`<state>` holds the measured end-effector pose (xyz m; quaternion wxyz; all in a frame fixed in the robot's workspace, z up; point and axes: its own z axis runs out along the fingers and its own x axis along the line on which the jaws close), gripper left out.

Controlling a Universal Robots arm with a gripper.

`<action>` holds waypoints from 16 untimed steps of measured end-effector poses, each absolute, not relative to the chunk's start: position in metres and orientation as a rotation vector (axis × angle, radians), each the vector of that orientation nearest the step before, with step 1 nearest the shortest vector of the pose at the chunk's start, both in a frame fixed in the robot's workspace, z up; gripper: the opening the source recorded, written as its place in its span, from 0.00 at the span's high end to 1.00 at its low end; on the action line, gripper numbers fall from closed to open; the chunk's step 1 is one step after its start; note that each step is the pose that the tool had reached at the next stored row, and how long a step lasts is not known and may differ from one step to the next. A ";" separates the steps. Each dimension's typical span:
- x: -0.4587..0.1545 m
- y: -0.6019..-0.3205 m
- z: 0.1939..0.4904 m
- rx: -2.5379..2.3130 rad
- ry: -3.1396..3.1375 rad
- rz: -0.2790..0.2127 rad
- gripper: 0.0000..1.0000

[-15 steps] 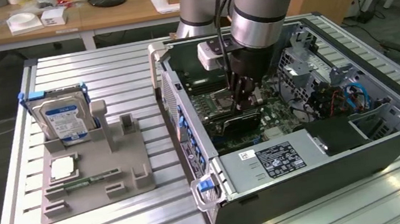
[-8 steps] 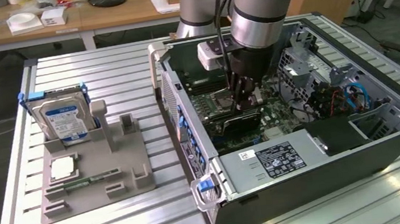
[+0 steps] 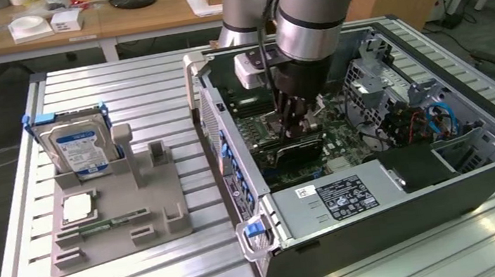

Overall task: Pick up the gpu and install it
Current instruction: 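Press down on the gpu until it lock into place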

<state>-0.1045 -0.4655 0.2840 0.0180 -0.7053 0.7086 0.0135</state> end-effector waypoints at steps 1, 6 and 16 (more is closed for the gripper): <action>-0.109 -0.465 0.284 -2.189 2.199 0.037 0.90; -0.121 -0.466 0.284 -2.189 2.197 0.034 0.90; -0.119 -0.465 0.284 -2.266 2.284 0.236 0.90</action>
